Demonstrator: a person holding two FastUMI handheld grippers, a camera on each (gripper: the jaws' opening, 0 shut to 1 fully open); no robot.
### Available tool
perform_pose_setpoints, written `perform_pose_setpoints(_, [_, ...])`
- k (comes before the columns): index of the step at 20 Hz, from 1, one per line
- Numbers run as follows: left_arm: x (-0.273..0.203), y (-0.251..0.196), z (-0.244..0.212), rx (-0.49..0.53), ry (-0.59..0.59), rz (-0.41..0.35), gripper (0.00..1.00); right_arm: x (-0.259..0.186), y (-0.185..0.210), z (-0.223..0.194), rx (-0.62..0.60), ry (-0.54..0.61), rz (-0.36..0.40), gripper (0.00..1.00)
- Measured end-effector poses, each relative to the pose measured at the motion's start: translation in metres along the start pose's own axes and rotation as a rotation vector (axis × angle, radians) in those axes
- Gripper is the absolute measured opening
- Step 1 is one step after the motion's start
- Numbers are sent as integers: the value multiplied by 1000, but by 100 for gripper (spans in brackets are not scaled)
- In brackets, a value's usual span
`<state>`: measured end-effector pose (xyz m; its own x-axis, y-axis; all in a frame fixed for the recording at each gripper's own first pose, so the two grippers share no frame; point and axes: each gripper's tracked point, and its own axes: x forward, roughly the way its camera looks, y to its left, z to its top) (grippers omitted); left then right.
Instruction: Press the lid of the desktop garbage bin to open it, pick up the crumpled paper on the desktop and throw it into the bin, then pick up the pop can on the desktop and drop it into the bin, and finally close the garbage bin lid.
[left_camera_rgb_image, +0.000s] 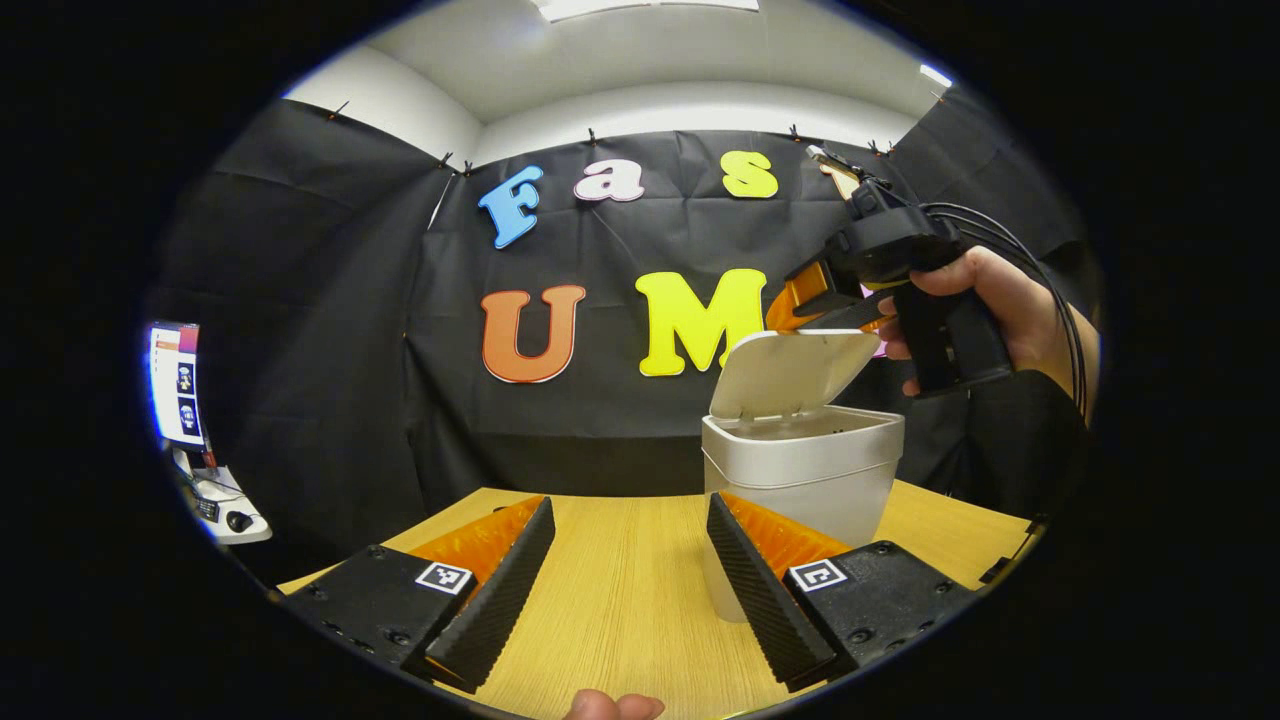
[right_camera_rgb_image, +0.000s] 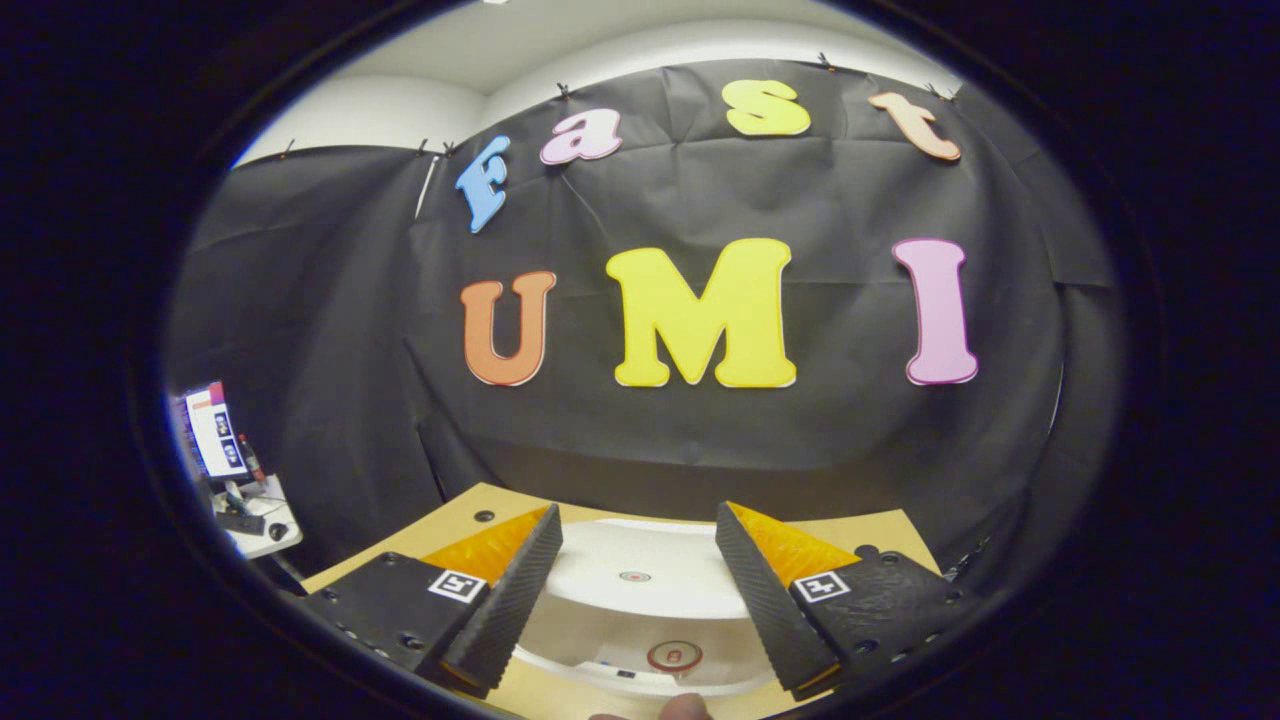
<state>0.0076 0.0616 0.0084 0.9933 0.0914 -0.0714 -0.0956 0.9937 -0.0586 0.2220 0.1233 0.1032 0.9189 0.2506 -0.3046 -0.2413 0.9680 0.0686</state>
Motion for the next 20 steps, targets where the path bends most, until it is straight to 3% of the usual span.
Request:
perform_pose_setpoints(6, [0, -13, -9, -21, 8, -21, 99, -9, -6, -59, -18, 31, -13, 96])
perform_pose_setpoints(11, [0, -15, -16, 2, 10, -15, 99, -11, -8, -76, 14, 0, -27, 96])
perform_pose_setpoints(15, [1, -13, -22, -13, 17, -15, 99, -11, -8, -85, -37, -6, -51, 97])
perform_pose_setpoints(20, [3, -12, -30, -24, 33, -24, 99, -11, -9, -92, 3, -36, -29, 97])
